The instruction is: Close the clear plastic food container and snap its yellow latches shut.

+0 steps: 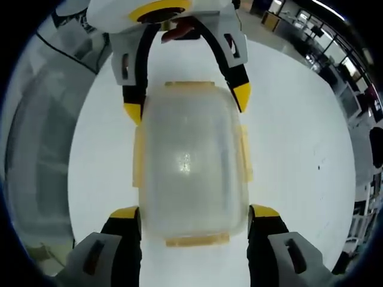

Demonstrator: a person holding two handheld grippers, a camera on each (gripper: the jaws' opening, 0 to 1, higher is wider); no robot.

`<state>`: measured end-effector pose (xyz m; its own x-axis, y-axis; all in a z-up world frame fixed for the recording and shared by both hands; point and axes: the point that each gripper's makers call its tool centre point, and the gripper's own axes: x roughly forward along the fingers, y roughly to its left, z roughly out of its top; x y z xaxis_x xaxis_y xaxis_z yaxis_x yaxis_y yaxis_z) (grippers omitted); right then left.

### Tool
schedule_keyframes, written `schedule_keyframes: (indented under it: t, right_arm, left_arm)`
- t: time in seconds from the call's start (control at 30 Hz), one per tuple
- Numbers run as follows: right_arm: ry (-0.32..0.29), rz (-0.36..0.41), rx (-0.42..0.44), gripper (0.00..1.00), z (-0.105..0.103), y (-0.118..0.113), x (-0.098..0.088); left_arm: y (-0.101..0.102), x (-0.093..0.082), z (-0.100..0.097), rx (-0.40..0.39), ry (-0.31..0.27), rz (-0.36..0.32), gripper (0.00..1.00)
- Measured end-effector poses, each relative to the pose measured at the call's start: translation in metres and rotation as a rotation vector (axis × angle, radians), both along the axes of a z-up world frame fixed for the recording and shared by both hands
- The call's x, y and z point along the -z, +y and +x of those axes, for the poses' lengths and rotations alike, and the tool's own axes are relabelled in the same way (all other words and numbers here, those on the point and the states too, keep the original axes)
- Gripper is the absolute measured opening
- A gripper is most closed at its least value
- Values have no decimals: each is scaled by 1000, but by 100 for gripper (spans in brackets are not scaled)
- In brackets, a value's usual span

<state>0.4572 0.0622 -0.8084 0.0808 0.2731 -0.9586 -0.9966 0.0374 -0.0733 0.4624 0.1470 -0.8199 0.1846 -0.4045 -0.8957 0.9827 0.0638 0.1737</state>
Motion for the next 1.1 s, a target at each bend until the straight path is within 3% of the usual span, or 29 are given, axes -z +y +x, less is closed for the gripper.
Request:
schedule_keyframes:
  t: [0.57, 1.1]
  right_arm:
    - [-46, 86, 116, 78, 3, -9, -10]
    - [-91, 147, 230, 78, -14, -18, -16]
  left_arm:
    - [11, -4, -3, -51, -7, -17, 85]
    - [11, -23, -14, -146, -51, -120, 88]
